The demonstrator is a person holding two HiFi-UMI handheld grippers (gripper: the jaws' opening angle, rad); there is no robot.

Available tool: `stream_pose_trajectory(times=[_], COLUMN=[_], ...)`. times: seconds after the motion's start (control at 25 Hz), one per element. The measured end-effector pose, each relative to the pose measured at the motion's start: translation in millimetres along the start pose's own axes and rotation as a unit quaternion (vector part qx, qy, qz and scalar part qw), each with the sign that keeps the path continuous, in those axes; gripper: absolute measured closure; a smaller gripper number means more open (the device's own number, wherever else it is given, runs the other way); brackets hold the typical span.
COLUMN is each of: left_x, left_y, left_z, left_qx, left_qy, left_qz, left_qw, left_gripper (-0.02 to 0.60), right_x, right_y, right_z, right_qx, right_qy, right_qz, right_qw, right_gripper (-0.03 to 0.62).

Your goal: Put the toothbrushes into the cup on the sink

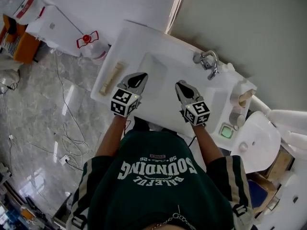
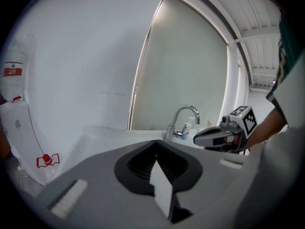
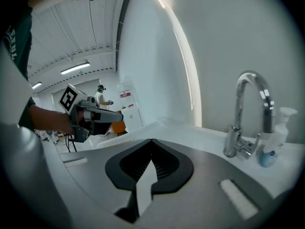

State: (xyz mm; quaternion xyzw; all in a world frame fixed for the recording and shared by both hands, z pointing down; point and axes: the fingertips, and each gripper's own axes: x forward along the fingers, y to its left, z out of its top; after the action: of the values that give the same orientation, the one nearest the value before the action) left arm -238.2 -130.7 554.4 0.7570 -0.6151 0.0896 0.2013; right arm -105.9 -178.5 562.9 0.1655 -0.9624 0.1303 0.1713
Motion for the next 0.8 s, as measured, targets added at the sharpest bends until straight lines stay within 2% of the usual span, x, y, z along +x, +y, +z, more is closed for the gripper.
stream_pose_trajectory(times=[0.2, 0.44, 0.64, 0.8], left_x=[-41.3, -79.6, -102.9, -126.1], left_y=[50.6, 95.2, 123.6, 138.5], left_z=[-16.8, -29.1, -43.7, -54.6], left_qx=[-0.026, -0.042, -0.058, -0.070], left_qy=[-0.004, -0.011, -0.012, -0.013], left_qz=[0.047, 0.080, 0.108, 0.130], left_qw=[0.9985, 0.9959, 0.9924, 0.9890], left_gripper=[0.531, 0.531, 0.531, 0.531], right_x=[65.2, 118.3, 161.9, 194.3], right_y=[45.5, 90.7, 108.7, 124.7], right_z=[8.6, 8.4, -6.8, -26.4], right_qx=[-0.020, -0.020, 0.015, 0.067], right_qy=[0.020, 0.044, 0.088, 0.142], right_qz=[0.040, 0.073, 0.097, 0.108], right_qw=[0.999, 0.996, 0.991, 0.982], right_gripper=[0.591, 0.591, 0.587, 0.521])
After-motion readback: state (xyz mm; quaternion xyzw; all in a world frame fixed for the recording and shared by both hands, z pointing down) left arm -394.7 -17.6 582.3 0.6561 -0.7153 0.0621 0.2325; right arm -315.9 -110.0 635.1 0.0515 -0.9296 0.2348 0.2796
